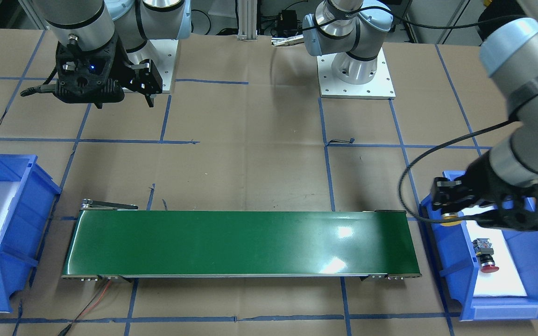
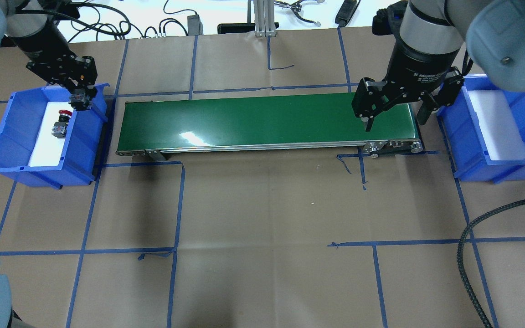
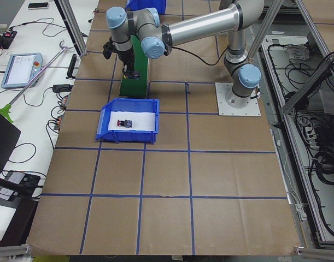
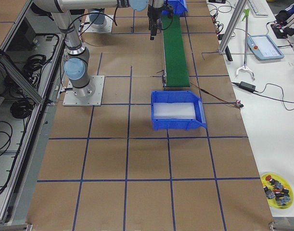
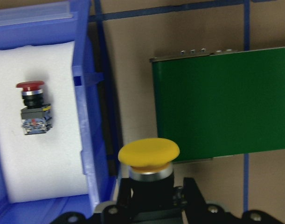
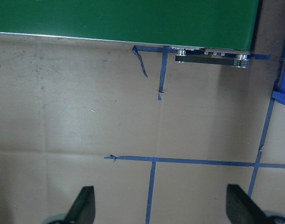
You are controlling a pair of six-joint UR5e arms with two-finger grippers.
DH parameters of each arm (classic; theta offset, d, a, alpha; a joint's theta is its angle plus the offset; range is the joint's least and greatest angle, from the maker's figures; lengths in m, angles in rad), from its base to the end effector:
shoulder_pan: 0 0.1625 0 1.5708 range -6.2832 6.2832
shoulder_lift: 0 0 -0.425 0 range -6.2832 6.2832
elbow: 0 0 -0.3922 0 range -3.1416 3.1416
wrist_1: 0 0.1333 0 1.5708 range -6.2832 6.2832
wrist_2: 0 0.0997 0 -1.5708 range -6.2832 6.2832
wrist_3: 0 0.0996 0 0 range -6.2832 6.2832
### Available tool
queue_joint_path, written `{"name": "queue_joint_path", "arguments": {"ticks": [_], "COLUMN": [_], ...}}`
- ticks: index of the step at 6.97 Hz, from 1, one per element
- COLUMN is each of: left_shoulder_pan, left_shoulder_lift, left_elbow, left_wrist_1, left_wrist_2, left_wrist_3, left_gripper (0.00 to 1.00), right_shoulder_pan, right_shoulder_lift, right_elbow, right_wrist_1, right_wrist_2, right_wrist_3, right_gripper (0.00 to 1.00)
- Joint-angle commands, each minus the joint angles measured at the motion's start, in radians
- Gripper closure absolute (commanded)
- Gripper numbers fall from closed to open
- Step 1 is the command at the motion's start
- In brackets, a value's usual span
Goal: Transport two buttons from left to right
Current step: 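Lift the yellow button with the left gripper and carry it over the belt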
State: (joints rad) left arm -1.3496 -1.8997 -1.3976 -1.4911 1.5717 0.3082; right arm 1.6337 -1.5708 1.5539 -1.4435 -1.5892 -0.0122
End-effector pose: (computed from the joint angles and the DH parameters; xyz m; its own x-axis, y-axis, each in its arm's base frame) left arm 0.0053 -0.6308 0.3970 -0.9960 0.0861 0.0222 0.0875 0.9935 0.0726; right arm 0.1614 -0.4710 0.4842 -0.9969 -0.0770 0.0169 -0.0746 0.9911 0.1104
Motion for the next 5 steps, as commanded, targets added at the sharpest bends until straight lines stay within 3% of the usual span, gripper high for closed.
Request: {"name": "queue_joint_path", "arguments": {"ticks": [1,3,5], "left_shoulder_pan": [-0.100,-0.157,-0.161], "left_shoulder_lift": [-0.050,-0.111,-0.122], "left_elbow": [-0.043,-0.118,-0.181], "left_wrist_1": [0.067,0.263,0.340], "left_wrist_2": [-0.001,0.001,0.001], "left_wrist_3": [-0.107,-0.175,-0.175], "left_gripper": [0.94,0.94,0.94], "right_shoulder_pan": [0.000,0.000,0.000], "right_shoulder_lift": [0.000,0.000,0.000], "right_elbow": [0.000,0.000,0.000], "right_wrist_1": [0.000,0.000,0.000], "right_wrist_2": [0.000,0.000,0.000], "right_wrist_3": [0.000,0.000,0.000], "right_gripper": [0.00,0.00,0.00]}}
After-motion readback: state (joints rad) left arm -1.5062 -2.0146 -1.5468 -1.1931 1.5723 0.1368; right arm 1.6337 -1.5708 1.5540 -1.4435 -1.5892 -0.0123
